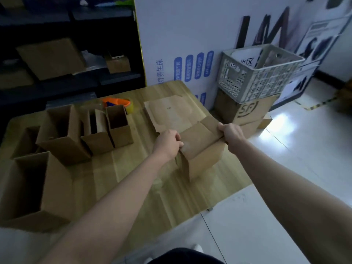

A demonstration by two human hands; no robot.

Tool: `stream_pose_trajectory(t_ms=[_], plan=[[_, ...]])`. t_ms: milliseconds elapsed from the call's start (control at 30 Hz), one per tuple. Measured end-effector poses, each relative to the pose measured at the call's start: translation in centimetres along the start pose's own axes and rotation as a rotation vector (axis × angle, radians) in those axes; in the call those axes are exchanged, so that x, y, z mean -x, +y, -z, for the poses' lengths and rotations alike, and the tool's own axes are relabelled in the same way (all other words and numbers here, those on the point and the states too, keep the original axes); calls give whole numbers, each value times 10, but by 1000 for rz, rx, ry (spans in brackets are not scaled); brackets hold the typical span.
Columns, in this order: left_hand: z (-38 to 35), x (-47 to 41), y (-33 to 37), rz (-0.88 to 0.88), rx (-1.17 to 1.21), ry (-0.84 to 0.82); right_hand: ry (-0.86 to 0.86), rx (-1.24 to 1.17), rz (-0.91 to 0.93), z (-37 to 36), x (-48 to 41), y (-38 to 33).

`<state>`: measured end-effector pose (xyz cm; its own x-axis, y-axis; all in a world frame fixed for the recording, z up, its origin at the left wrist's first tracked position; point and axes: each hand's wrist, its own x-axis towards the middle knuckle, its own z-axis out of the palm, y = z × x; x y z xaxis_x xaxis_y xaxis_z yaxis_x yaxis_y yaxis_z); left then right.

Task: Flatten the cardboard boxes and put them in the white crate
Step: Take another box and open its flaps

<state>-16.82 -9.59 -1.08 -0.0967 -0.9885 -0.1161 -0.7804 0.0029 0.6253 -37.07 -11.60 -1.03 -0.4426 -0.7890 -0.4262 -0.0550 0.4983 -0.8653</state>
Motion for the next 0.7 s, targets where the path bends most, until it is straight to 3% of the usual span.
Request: stream_pose_trajectory(t_ms=[200, 333, 433, 533, 700], plan=[[-45, 1, 11, 31, 44, -23, 93, 67, -12, 27, -15, 43], [-57, 1, 20, -24, -37, 8, 106, 716, 272, 34, -22, 43], [-56, -2, 20, -9, -69, 5, -161, 1015, 551, 27, -25, 30], [-56, -2, 22, -3, -101, 15, -432, 1107, 521, 24, -29, 20], [-61, 1, 22, -80, -162, 43, -446, 1196, 539, 23, -36, 19]])
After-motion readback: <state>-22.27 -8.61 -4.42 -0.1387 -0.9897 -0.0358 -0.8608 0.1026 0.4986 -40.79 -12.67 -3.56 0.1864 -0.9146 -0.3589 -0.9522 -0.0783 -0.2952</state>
